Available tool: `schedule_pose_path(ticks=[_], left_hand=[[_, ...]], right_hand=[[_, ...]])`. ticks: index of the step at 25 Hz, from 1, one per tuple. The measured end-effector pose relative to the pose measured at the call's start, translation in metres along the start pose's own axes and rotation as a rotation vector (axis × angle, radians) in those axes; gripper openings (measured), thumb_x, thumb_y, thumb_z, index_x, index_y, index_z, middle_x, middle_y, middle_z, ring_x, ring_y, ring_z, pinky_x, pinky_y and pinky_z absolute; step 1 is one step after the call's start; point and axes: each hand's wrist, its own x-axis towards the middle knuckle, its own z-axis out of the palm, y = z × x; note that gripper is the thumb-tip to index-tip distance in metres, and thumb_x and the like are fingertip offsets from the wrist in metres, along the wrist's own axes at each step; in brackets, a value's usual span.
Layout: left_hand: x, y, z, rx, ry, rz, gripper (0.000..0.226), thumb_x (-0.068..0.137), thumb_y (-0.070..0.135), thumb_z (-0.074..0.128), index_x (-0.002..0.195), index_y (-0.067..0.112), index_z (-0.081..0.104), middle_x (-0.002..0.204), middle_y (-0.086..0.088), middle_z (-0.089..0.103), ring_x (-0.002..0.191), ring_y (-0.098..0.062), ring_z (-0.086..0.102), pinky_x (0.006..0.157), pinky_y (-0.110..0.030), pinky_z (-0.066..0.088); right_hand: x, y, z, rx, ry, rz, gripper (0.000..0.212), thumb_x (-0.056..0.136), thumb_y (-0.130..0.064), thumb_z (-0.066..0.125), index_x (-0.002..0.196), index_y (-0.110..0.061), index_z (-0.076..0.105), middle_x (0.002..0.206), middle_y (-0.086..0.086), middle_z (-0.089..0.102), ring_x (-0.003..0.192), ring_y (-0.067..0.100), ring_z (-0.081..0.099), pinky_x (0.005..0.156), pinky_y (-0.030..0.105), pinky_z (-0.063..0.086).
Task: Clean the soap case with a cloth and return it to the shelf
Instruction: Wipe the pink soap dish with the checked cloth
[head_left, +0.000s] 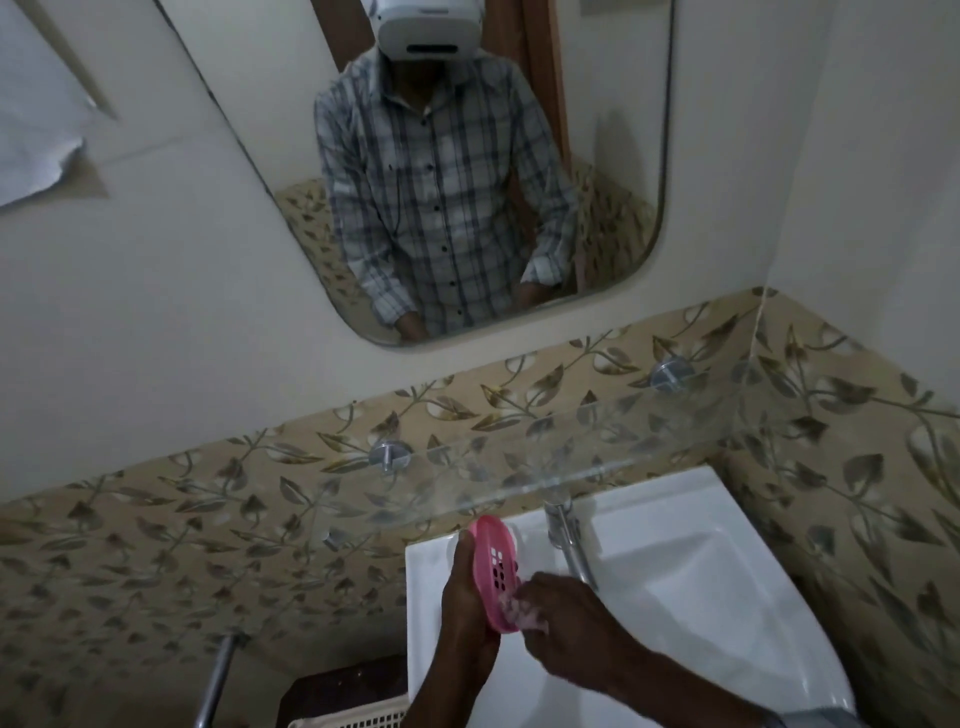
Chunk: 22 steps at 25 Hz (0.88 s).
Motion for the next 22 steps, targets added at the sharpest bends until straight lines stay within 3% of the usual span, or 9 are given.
schedule_pose_path(ticks=[4, 5, 8, 10, 12, 14, 17, 20, 22], left_hand=[[0.0, -0.015, -0.002, 0.098, -0.066, 0.111, 0.063, 0.095, 0.053, 0.048, 0.127, 0.002, 0.061, 0.096, -0.018, 0.076, 0.085, -0.027, 0.075, 0.066, -0.033, 0.061], [-0.001, -0.015, -0.002, 0.095, -0.097, 0.117, 0.065, 0.095, 0.055, 0.046, 0.128, 0.001, 0.061, 0.103, -0.02, 0.075, 0.093, -0.03, 0.074, 0.072, -0.036, 0.062], [-0.001, -0.013, -0.007, 0.196, -0.172, 0.191, 0.069, 0.092, 0.061, 0.039, 0.134, 0.01, 0.059, 0.127, -0.019, 0.067, 0.117, -0.034, 0.064, 0.098, -0.047, 0.054], [-0.002, -0.017, -0.004, 0.282, -0.151, 0.246, 0.067, 0.092, 0.061, 0.039, 0.136, 0.013, 0.056, 0.129, -0.018, 0.066, 0.118, -0.033, 0.063, 0.1, -0.05, 0.051], [-0.005, -0.022, -0.001, 0.258, -0.118, 0.251, 0.064, 0.095, 0.057, 0.038, 0.133, 0.011, 0.059, 0.125, -0.021, 0.067, 0.112, -0.034, 0.065, 0.09, -0.044, 0.054], [-0.005, -0.018, -0.008, 0.171, -0.064, 0.179, 0.062, 0.095, 0.056, 0.04, 0.124, 0.006, 0.065, 0.117, -0.021, 0.071, 0.106, -0.032, 0.069, 0.084, -0.038, 0.058], [-0.002, -0.011, -0.016, 0.113, -0.021, 0.026, 0.063, 0.093, 0.055, 0.048, 0.114, 0.0, 0.068, 0.107, -0.028, 0.071, 0.097, -0.036, 0.07, 0.086, -0.041, 0.057], [-0.009, -0.021, -0.021, 0.011, -0.031, -0.107, 0.062, 0.098, 0.048, 0.043, 0.128, -0.004, 0.056, 0.105, -0.028, 0.066, 0.094, -0.038, 0.063, 0.089, -0.047, 0.05], [-0.007, -0.02, -0.028, -0.085, -0.054, -0.158, 0.063, 0.096, 0.049, 0.043, 0.129, -0.004, 0.055, 0.097, -0.027, 0.067, 0.08, -0.037, 0.064, 0.074, -0.043, 0.054]], right_hand=[[0.032, -0.022, -0.016, 0.388, -0.13, 0.494, 0.014, 0.066, -0.036, 0.064, 0.063, -0.023, 0.066, 0.063, -0.002, 0.068, 0.058, -0.001, 0.064, 0.058, 0.022, 0.052], [0.041, -0.023, -0.02, 0.526, -0.077, 0.612, 0.007, 0.066, -0.03, 0.07, 0.068, -0.024, 0.067, 0.067, -0.004, 0.069, 0.061, 0.0, 0.066, 0.06, 0.025, 0.055], [0.059, -0.01, -0.029, 0.822, 0.148, 0.922, 0.031, 0.074, -0.007, 0.08, 0.1, -0.01, 0.064, 0.093, 0.014, 0.072, 0.082, 0.026, 0.072, 0.068, 0.037, 0.062], [0.063, -0.006, -0.031, 0.946, 0.252, 0.984, 0.023, 0.076, -0.004, 0.08, 0.096, -0.001, 0.068, 0.086, 0.019, 0.075, 0.074, 0.029, 0.074, 0.07, 0.043, 0.064], [0.064, -0.01, -0.021, 0.975, 0.216, 0.999, 0.019, 0.074, -0.01, 0.08, 0.089, -0.002, 0.071, 0.081, 0.018, 0.076, 0.07, 0.027, 0.075, 0.069, 0.041, 0.062], [0.051, -0.022, 0.001, 0.854, 0.103, 0.9, 0.028, 0.066, -0.028, 0.079, 0.088, -0.01, 0.074, 0.08, 0.009, 0.078, 0.072, 0.021, 0.076, 0.071, 0.04, 0.063], [0.021, -0.027, 0.013, 0.649, 0.011, 0.504, 0.036, 0.071, -0.045, 0.075, 0.101, -0.025, 0.074, 0.097, 0.001, 0.078, 0.089, 0.014, 0.074, 0.085, 0.035, 0.061], [0.026, 0.005, -0.01, 0.129, -0.157, -0.012, 0.031, 0.085, -0.008, 0.065, 0.112, -0.022, 0.071, 0.111, 0.006, 0.071, 0.1, 0.023, 0.066, 0.087, 0.036, 0.056], [0.035, 0.02, -0.021, -0.138, -0.02, -0.173, 0.037, 0.08, 0.009, 0.061, 0.109, -0.012, 0.069, 0.104, 0.007, 0.07, 0.092, 0.026, 0.062, 0.081, 0.04, 0.056]])
